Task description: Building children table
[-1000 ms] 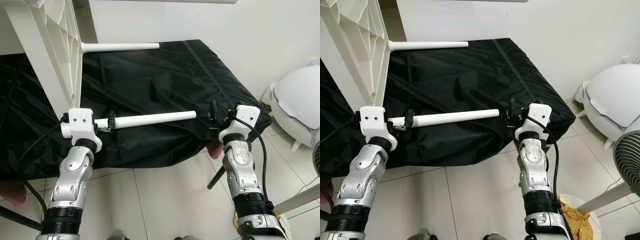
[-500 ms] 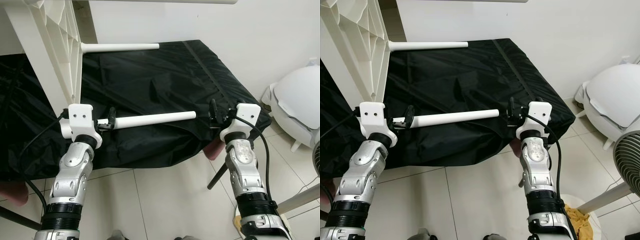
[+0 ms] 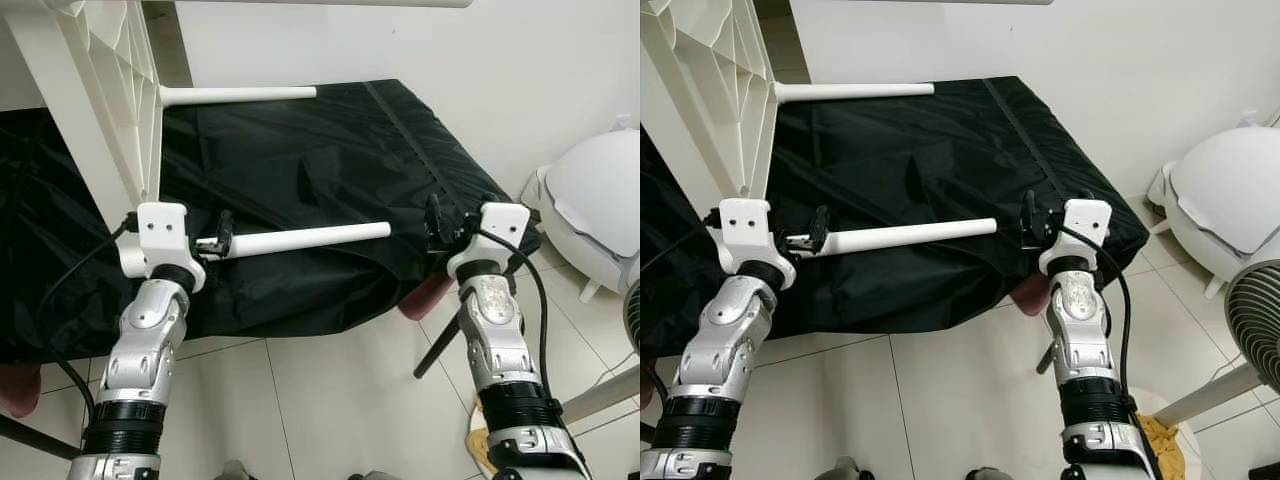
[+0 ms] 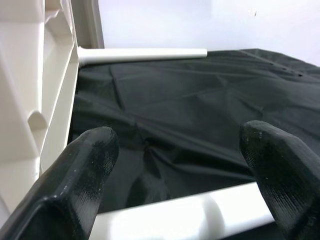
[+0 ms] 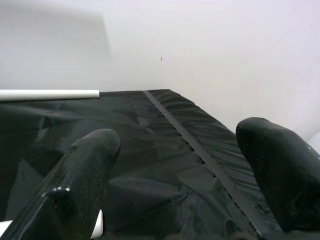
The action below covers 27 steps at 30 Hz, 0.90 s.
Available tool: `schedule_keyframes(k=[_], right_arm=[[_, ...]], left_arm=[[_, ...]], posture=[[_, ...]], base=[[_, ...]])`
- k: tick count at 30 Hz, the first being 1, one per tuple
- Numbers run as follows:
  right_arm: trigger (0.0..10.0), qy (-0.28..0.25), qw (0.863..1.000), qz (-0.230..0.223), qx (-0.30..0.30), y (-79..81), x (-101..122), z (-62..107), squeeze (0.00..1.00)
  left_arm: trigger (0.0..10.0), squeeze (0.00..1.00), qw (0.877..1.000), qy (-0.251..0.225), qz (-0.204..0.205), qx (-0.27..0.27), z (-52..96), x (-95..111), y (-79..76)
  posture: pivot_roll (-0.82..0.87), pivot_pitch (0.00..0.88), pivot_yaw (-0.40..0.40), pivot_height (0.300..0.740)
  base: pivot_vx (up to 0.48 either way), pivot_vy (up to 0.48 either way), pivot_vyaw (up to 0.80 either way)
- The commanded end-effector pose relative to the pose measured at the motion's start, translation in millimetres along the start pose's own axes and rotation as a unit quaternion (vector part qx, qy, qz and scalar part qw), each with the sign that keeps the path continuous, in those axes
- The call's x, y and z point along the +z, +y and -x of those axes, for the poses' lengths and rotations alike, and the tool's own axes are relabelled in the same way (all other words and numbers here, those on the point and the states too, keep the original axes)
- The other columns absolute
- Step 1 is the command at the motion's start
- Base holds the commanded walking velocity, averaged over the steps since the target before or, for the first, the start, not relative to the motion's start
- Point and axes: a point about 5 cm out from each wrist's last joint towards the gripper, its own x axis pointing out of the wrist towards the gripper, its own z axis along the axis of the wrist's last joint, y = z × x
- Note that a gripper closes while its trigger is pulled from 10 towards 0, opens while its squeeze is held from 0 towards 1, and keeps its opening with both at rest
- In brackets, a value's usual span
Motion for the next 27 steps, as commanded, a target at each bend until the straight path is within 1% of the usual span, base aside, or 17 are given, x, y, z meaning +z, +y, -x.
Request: schedule_keyframes(k=[1, 3, 12, 15, 18, 21, 23, 25, 26, 27], right_arm=[[10.0, -0.001, 1.000, -0.004, -0.006, -2.8, 2.3, -3.4, 0.00], [10.0, -0.013, 1.000, -0.002, -0.006, -3.4, 7.4, -7.6, 0.00], [10.0, -0.035, 0.999, 0.009, 0.005, -0.8, 17.3, -15.7, 0.00], [10.0, -0.049, 0.998, 0.025, 0.023, 5.5, 23.2, -22.2, 0.00], [10.0, -0.055, 0.997, 0.034, 0.031, 8.2, 25.3, -24.2, 0.00], [10.0, -0.084, 0.994, 0.054, 0.055, 18.6, 38.0, -35.7, 0.00], [10.0, -0.089, 0.993, 0.057, 0.058, 20.1, 40.4, -37.7, 0.00], [10.0, -0.103, 0.990, 0.069, 0.062, 24.0, 46.7, -43.3, 0.00], [10.0, -0.128, 0.983, 0.107, 0.073, 31.0, 56.4, -49.6, 0.00], [10.0, -0.140, 0.980, 0.124, 0.073, 34.0, 60.7, -52.3, 0.00]], left_arm=[[10.0, 0.00, 1.000, 0.000, 0.007, -0.012, -0.1, 1.3, -2.7], [10.0, 0.00, 1.000, -0.004, 0.008, -0.009, -2.0, 3.7, -1.6], [10.0, 0.00, 1.000, -0.011, 0.008, -0.006, -5.3, 8.4, -0.5], [10.0, 0.00, 1.000, -0.014, 0.007, -0.009, -5.8, 10.9, -0.7], [10.0, 0.00, 1.000, -0.014, 0.007, -0.010, -5.8, 11.4, -0.7], [10.0, 0.00, 1.000, -0.015, 0.009, -0.021, -6.2, 13.4, -4.2], [10.0, 0.00, 1.000, -0.015, 0.009, -0.024, -6.2, 13.9, -5.1], [10.0, 0.00, 0.999, -0.013, 0.004, -0.031, -6.2, 14.2, -7.9], [10.0, 0.00, 0.999, -0.008, -0.001, -0.034, -6.6, 14.0, -10.1], [10.0, 0.00, 0.999, -0.006, -0.002, -0.035, -6.8, 13.9, -10.8]], posture=[[-0.01, 0.041, 0.011, 0.740], [-0.01, 0.041, 0.015, 0.740], [-0.01, 0.039, 0.015, 0.740], [-0.01, 0.044, 0.014, 0.740], [-0.01, 0.048, 0.013, 0.740], [0.00, 0.054, 0.011, 0.740], [0.00, 0.054, 0.011, 0.740], [0.00, 0.057, 0.011, 0.740], [0.00, 0.064, 0.008, 0.740], [0.00, 0.068, 0.007, 0.740]], base=[[0.000, 0.000, 0.00], [0.000, 0.000, 0.00], [0.000, 0.000, 0.00], [0.000, 0.000, 0.00], [0.000, 0.000, 0.00], [0.000, 0.000, 0.00], [0.000, 0.000, 0.00], [0.000, 0.000, 0.00], [0.000, 0.000, 0.00], [0.000, 0.000, 0.00]])
